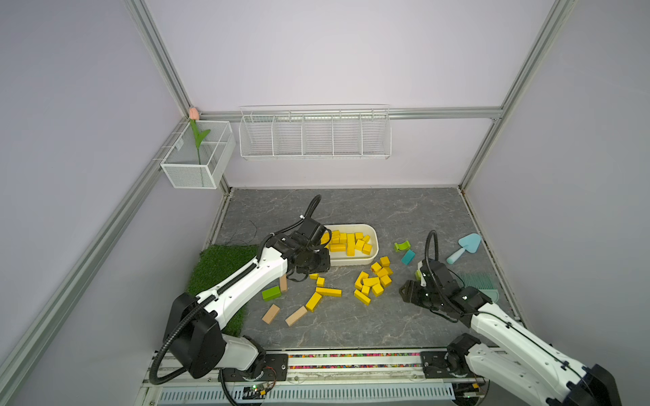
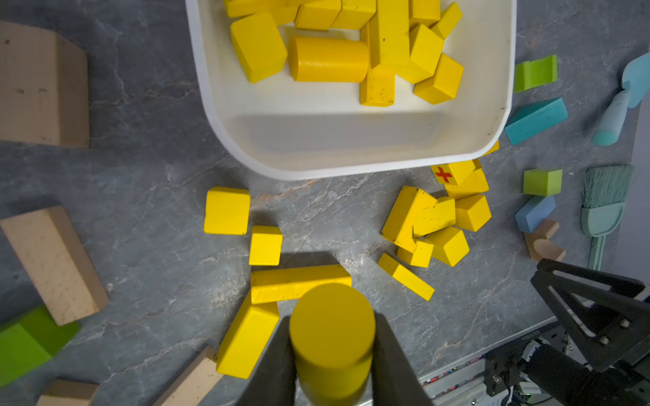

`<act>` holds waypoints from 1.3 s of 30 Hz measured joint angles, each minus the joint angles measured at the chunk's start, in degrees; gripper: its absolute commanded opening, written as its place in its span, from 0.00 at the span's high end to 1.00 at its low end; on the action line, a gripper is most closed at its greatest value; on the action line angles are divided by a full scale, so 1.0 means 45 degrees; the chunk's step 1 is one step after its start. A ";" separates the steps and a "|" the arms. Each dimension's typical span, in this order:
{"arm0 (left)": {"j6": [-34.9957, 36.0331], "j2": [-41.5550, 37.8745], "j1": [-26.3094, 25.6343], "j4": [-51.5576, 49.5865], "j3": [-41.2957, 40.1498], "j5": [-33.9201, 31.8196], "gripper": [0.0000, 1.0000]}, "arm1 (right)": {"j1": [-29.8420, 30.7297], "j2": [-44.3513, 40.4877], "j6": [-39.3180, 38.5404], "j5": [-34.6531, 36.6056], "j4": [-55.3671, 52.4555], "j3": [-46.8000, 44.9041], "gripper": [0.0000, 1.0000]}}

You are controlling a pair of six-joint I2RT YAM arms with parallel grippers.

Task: Pick out the yellow building blocks
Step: Place the building block in the storage box.

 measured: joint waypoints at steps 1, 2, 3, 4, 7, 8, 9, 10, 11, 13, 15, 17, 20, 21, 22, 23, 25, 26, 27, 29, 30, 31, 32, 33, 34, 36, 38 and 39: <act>0.0117 0.0369 0.0053 -0.0049 0.0364 0.0063 0.73 | -0.0010 0.0000 0.0000 -0.0010 0.0000 0.0000 0.35; 0.0223 0.0748 0.0102 -0.0083 0.0729 0.0146 0.73 | -0.0010 0.0000 0.0000 -0.0044 0.0015 0.0000 0.35; 0.0316 0.1083 0.0121 -0.0073 0.1035 0.0228 0.73 | -0.0010 0.0000 0.0000 -0.0053 0.0039 -0.0005 0.35; 0.0398 0.1520 0.0155 -0.0092 0.1423 0.0330 0.73 | -0.0015 0.0000 0.0000 -0.0058 0.0053 -0.0005 0.35; 0.0622 0.2676 0.0185 -0.0073 0.2365 0.0670 0.73 | -0.0073 0.0000 0.0000 -0.0131 0.0092 -0.0010 0.35; 0.0685 0.3060 0.0185 -0.0068 0.2662 0.0797 0.73 | -0.0083 0.0000 0.0000 -0.0141 0.0092 -0.0010 0.35; 0.0738 0.3424 0.0185 -0.0092 0.2958 0.0928 0.73 | -0.0092 0.0000 0.0000 -0.0151 0.0087 -0.0010 0.35; 0.0801 0.3832 0.0185 -0.0078 0.3293 0.1054 0.73 | -0.0092 -0.0010 0.0000 -0.0175 0.0092 -0.0015 0.35; 0.0865 0.4187 0.0185 -0.0073 0.3604 0.1156 0.74 | -0.0092 -0.0015 0.0000 -0.0185 0.0092 -0.0019 0.35; 0.0991 0.4915 0.0185 -0.0126 0.4279 0.1341 0.74 | -0.0102 -0.0039 0.0000 -0.0189 0.0107 -0.0044 0.35; 0.1064 0.5571 0.0185 -0.0175 0.4974 0.1467 0.74 | -0.0136 -0.0102 0.0000 -0.0204 0.0107 -0.0092 0.35; 0.1132 0.6217 0.0185 -0.0223 0.5746 0.1627 0.74 | -0.0165 -0.0165 0.0000 -0.0228 0.0121 -0.0141 0.35; 0.1156 0.6975 0.0189 -0.0257 0.6708 0.1802 0.74 | -0.0175 -0.0219 0.0000 -0.0228 0.0121 -0.0160 0.35; 0.1161 0.7189 0.0189 -0.0272 0.6980 0.1865 0.74 | -0.0175 -0.0243 0.0000 -0.0228 0.0121 -0.0160 0.35; 0.1166 0.7465 0.0189 -0.0287 0.7300 0.1919 0.74 | -0.0180 -0.0257 0.0000 -0.0228 0.0126 -0.0160 0.35; 0.1180 0.7742 0.0189 -0.0335 0.7631 0.1972 0.75 | -0.0189 -0.0267 0.0000 -0.0228 0.0126 -0.0160 0.35; 0.1200 0.8272 0.0189 -0.0403 0.8238 0.2064 0.77 | -0.0204 -0.0287 0.0000 -0.0233 0.0126 -0.0165 0.35; 0.1214 0.8660 0.0189 -0.0505 0.8670 0.2137 0.77 | -0.0214 -0.0291 0.0000 -0.0233 0.0131 -0.0165 0.35; 0.1234 0.9024 0.0189 -0.0578 0.9083 0.2234 0.77 | -0.0214 -0.0296 0.0000 -0.0233 0.0131 -0.0165 0.35; 0.1243 0.9636 0.0189 -0.0714 0.9768 0.2341 0.77 | -0.0233 -0.0316 0.0000 -0.0233 0.0136 -0.0180 0.35; 0.1243 0.9913 0.0189 -0.0763 1.0074 0.2390 0.77 | -0.0233 -0.0335 0.0000 -0.0233 0.0131 -0.0189 0.35; 0.1248 1.0127 0.0185 -0.0821 1.0312 0.2424 0.77 | -0.0233 -0.0345 0.0000 -0.0233 0.0131 -0.0199 0.35; 0.1243 1.0399 0.0180 -0.0933 1.0622 0.2443 0.77 | -0.0238 -0.0369 0.0000 -0.0233 0.0136 -0.0209 0.35; 0.1243 1.0603 0.0175 -0.1010 1.0885 0.2487 0.77 | -0.0238 -0.0403 0.0000 -0.0233 0.0126 -0.0219 0.35; 0.1234 1.0783 0.0170 -0.1059 1.1132 0.2540 0.77 | -0.0238 -0.0423 0.0000 -0.0233 0.0131 -0.0219 0.35; 0.1234 1.1108 0.0151 -0.1156 1.1633 0.2637 0.77 | -0.0253 -0.0457 0.0000 -0.0233 0.0141 -0.0219 0.35; 0.1234 1.1298 0.0112 -0.1229 1.1939 0.2725 0.77 | -0.0267 -0.0457 0.0000 -0.0238 0.0146 -0.0219 0.35; 0.1234 1.1375 0.0083 -0.1263 1.2075 0.2759 0.77 | -0.0272 -0.0457 0.0000 -0.0238 0.0151 -0.0219 0.35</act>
